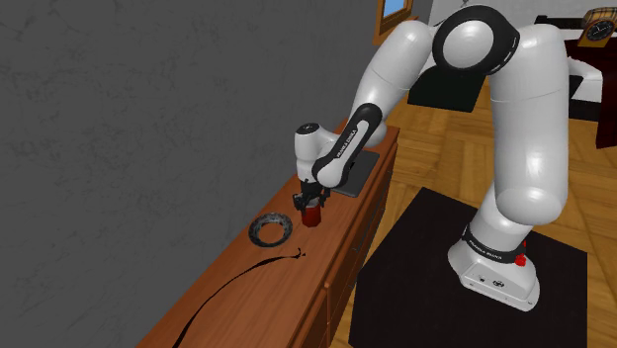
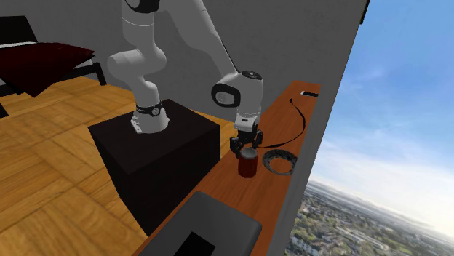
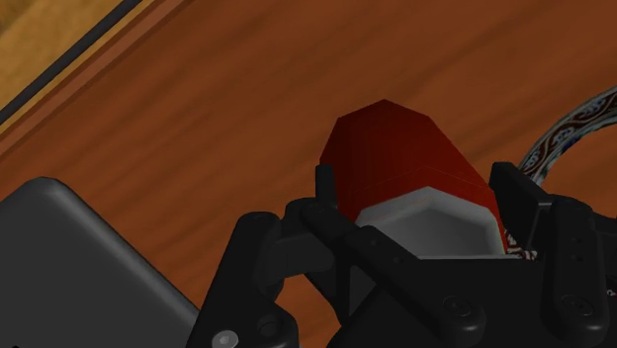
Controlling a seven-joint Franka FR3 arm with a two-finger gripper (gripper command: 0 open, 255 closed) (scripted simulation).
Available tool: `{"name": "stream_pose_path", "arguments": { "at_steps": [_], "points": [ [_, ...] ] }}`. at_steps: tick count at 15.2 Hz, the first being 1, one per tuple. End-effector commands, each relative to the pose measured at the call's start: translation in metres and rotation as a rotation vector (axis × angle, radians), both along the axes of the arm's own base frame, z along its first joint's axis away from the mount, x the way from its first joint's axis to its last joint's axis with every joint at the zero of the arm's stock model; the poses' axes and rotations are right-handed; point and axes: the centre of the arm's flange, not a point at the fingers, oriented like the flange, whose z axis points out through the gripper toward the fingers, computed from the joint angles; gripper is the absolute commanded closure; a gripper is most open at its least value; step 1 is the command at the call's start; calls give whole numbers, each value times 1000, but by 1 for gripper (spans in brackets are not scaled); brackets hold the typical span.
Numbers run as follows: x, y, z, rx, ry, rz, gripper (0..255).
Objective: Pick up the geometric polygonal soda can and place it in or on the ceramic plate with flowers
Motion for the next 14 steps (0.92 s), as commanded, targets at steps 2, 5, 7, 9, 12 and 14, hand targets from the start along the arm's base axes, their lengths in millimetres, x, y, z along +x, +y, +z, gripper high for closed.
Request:
{"name": "stream_pose_path", "arguments": {
  "at_steps": [2, 5, 7, 9, 12, 14],
  "points": [
    [0, -1, -1, 0, 1, -1, 255],
    [0, -1, 4, 0, 1, -1, 255],
    [0, -1, 15, 0, 1, -1, 255],
    [0, -1, 26, 0, 1, -1, 255],
    [0, -1, 41, 0, 1, -1, 255],
    [0, -1, 52, 0, 1, -1, 255]
  ]
}}
